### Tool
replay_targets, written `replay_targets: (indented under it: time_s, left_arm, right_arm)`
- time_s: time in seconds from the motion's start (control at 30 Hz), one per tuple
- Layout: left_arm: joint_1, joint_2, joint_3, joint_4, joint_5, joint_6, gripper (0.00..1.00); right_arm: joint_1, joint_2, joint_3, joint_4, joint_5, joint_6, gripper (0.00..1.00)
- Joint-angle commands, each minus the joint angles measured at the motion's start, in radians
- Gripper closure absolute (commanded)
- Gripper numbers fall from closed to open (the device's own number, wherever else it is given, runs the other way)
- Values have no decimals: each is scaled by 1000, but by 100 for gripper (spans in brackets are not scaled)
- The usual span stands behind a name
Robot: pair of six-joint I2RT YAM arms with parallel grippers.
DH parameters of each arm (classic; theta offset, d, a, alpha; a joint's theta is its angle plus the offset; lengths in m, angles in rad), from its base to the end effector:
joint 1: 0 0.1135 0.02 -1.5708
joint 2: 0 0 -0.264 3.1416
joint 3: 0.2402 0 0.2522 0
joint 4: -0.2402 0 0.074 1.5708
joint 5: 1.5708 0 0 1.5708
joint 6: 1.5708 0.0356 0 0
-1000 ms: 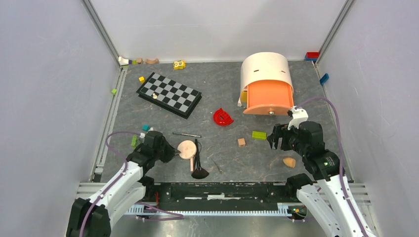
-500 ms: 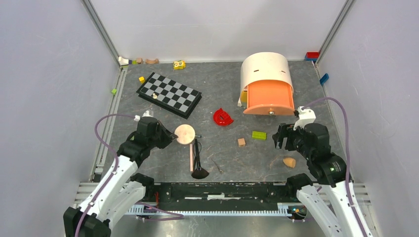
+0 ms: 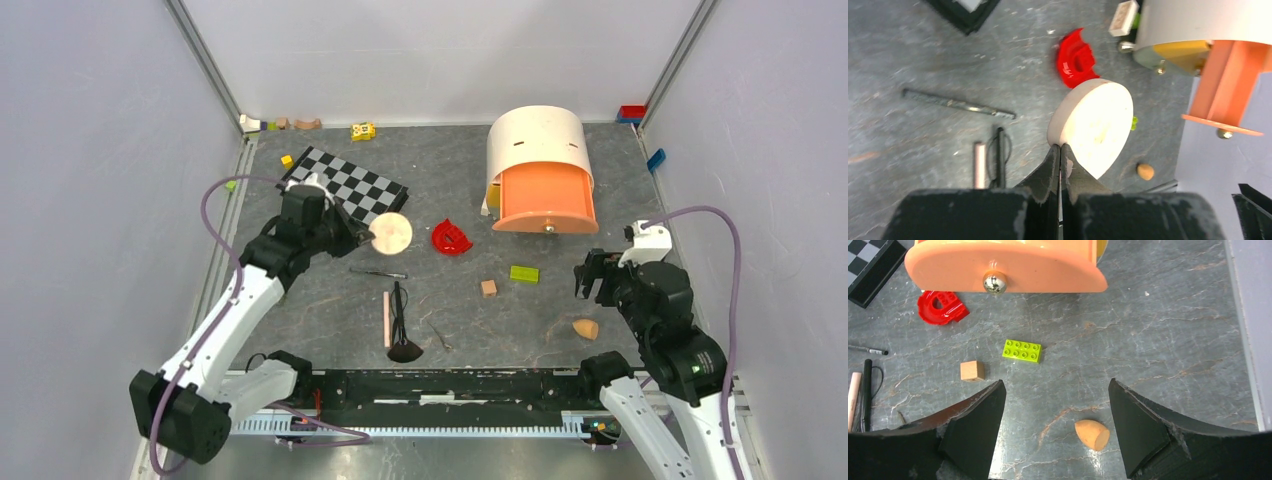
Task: Organize the makeup
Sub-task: Pick up the makeup tool from the center of the board, then place the makeup tool in the drawer.
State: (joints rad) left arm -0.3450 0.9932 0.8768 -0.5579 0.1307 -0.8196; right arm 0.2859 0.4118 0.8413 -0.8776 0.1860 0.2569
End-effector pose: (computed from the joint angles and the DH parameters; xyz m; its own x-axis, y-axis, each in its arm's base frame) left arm 0.1975 -0.0759 0.2976 -0.7161 -0.5127 -0.4737 -0.1352 0.7676 -0.6265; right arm 0.0729 0.0146 0.3285 -0.4318 0.1333 -0.8921 -0.0078 0.9884 0.1515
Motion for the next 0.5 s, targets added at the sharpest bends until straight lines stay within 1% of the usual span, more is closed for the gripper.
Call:
replay_targets:
  time_s: [0.0, 0.17, 0.27, 0.47]
  left_arm:
    - [-80, 107, 192, 47, 13, 65, 98]
    - [-231, 296, 441, 46, -45, 92, 98]
    - [-304, 412, 593, 34, -60, 109, 98]
    - [-393, 647, 900, -17, -83, 143, 98]
  right_arm:
    - [3, -18, 74, -22, 85, 4, 18]
    - [3, -38, 128, -62, 165, 9, 16]
    - [2, -57, 175, -95, 243, 29, 16]
    - [2, -127, 276, -125, 444, 77, 16]
